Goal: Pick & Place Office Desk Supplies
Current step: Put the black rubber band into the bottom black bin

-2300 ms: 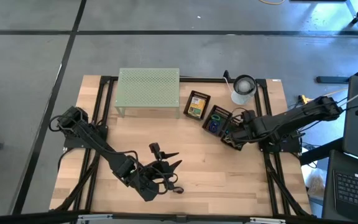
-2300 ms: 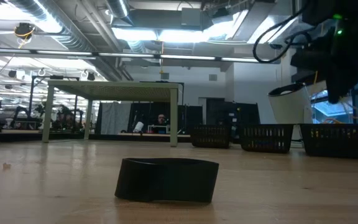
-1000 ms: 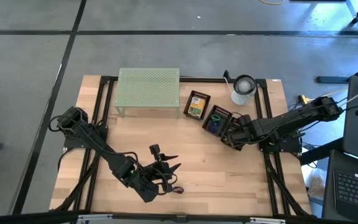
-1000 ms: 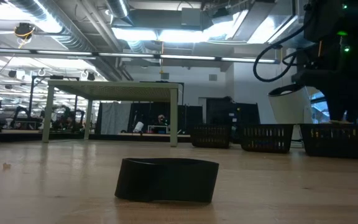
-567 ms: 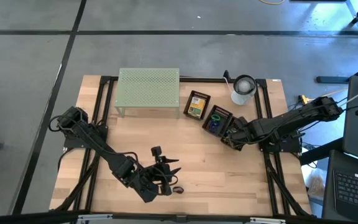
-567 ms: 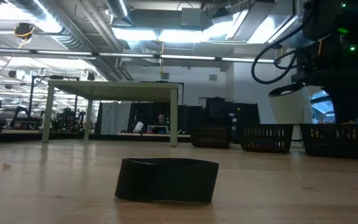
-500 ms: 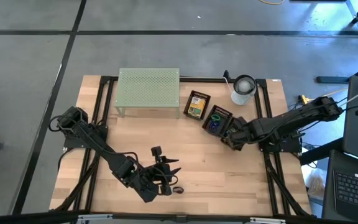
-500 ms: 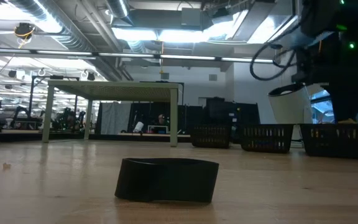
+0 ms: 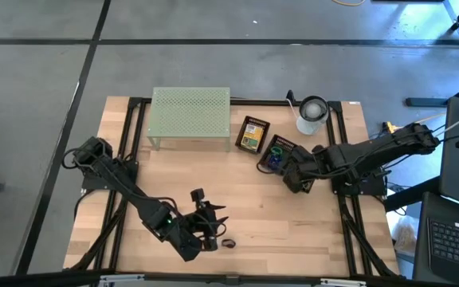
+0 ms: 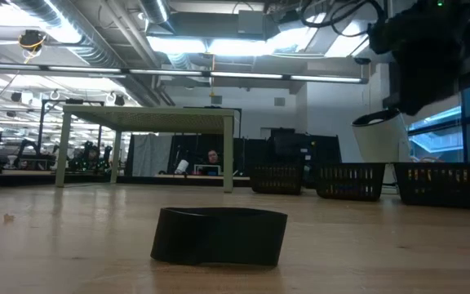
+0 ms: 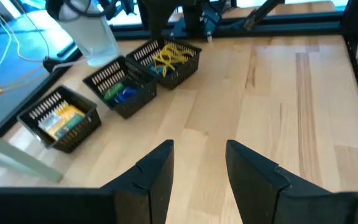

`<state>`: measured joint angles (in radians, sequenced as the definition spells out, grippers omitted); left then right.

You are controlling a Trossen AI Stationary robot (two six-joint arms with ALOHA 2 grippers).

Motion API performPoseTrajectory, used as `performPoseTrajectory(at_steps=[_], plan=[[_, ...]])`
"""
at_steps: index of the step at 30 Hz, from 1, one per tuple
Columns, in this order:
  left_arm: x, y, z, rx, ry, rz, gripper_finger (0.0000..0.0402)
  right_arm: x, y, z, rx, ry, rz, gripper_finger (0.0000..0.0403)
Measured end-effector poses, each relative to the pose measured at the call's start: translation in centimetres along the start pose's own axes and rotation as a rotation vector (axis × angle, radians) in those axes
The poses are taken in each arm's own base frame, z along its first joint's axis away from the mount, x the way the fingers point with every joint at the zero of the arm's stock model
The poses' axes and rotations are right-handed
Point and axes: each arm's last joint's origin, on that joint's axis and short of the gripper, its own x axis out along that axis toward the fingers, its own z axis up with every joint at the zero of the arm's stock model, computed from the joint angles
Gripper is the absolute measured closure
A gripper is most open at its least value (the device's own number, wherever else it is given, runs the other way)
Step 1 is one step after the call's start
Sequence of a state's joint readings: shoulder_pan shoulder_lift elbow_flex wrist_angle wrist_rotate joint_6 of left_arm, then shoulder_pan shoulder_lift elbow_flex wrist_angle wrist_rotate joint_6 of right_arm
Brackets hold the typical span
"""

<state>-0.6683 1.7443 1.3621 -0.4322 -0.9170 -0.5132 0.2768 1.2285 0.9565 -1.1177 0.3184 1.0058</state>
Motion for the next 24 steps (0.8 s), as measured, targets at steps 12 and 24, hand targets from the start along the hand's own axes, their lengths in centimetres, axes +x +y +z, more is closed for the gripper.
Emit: performPoseTrajectory(at_steps=[12,24], plan=[[0.7,-1.5,-2.0,-0.004,0.174,-0.181,0.0261,-1.2,3.7,-0.1,-0.044,-0.138,0.319,0.0208],[4.6,-5.8,-6.4,0.078,0.293,-0.399,0.0231,-3.8,8.3,-1.1,-0.244,-0.498,0.573,0.0208]])
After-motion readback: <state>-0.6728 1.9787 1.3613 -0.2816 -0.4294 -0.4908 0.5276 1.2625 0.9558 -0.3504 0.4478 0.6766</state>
